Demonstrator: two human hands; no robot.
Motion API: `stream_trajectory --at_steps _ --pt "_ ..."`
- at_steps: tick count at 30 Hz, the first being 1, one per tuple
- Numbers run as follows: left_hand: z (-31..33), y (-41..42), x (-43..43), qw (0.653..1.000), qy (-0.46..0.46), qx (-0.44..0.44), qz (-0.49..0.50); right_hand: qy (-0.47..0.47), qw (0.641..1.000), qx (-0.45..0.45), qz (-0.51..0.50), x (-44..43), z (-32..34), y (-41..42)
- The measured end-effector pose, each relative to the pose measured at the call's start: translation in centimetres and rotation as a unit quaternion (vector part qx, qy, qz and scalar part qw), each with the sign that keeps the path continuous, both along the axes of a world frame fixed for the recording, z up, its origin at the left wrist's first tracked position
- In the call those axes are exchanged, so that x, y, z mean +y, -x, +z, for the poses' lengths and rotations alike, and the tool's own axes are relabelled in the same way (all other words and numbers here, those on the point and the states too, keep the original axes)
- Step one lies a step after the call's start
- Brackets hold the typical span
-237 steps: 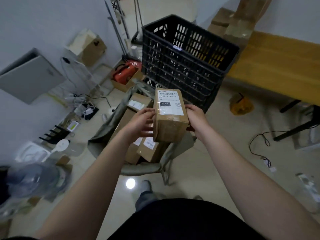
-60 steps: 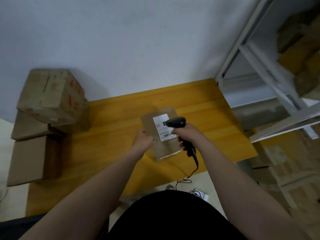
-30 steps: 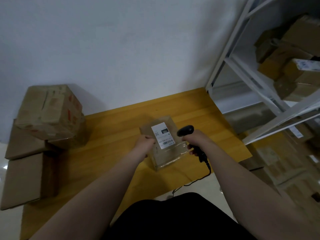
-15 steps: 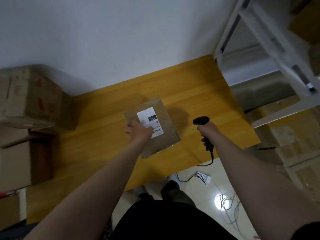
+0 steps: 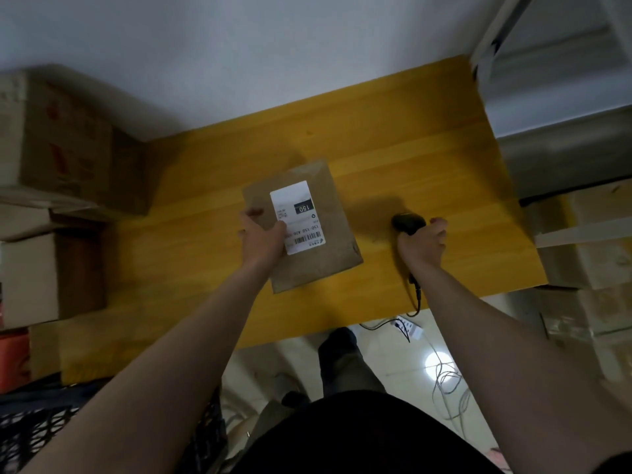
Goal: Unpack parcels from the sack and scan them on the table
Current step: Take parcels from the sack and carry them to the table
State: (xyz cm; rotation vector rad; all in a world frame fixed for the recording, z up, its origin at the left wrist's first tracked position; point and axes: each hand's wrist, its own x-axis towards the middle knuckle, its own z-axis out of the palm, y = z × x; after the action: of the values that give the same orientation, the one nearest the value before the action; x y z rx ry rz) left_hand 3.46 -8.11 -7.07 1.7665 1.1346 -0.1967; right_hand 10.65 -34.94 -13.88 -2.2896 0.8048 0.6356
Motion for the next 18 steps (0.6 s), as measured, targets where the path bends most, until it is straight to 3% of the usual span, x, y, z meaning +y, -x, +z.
stream_trajectory --at_steps 3,5,9,13,18 --pt "0.1 0.7 0.4 0.999 0.033 -0.029 0.028 0.051 0.988 -0.135 0.063 1.7 1.8 -0.1" --pt "0.1 1.2 0.4 0.997 0.054 -0.021 0.047 -0.025 0.977 -0.169 0.130 3.4 2.7 -0.6" --pt "0.3 2.3 0.7 0.991 0.125 0.052 0.022 -0.171 0.962 -0.047 0.207 7.5 4.3 -0.7" --pt "1.4 5.1 2.0 0.983 0.163 0.079 -0.012 -0.188 0.963 -0.031 0.192 9.0 5.1 2.3" --pt "3.4 11.3 3.0 0.989 0.143 0.026 0.035 -0.225 0.959 -0.052 0.163 10.0 7.8 7.3"
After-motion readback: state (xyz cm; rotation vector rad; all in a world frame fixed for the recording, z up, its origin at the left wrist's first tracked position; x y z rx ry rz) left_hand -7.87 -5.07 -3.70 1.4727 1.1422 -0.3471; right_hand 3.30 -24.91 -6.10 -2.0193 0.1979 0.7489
